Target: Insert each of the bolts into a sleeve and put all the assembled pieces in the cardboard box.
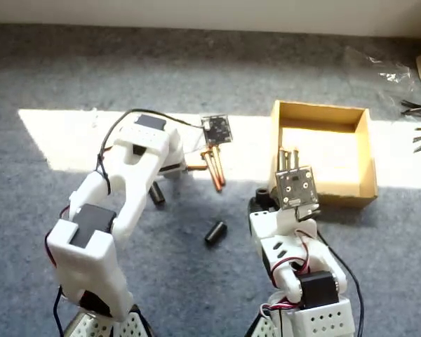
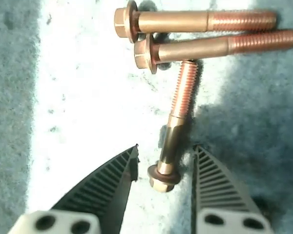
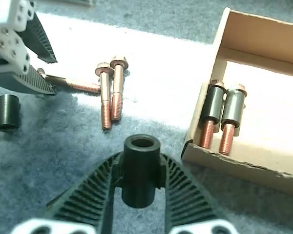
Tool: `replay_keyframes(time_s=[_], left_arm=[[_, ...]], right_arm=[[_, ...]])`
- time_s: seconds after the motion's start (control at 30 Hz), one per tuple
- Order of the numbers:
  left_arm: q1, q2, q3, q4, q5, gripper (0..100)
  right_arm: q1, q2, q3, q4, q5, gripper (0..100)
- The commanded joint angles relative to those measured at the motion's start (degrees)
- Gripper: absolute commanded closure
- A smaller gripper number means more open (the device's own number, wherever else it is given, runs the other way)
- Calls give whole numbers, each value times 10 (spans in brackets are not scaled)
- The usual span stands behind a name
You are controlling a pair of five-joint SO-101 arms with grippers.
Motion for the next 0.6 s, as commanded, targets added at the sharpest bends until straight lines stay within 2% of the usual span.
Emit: replay_keyframes(time_s=[0.0,0.17,0.47,0.57], left_arm=[[-5,14,-48,-5,-3,829],[-18,57,-80,7,-4,829],[-30,76,-163,144,-4,832],[-29,77,-174,164,-4,832]], right_arm=[[-3,-6,-4,-13,10,995],[-3,-6,-4,-13,11,995],[-3,-6,-4,-14,11,995],[-3,-6,-4,-14,11,995]])
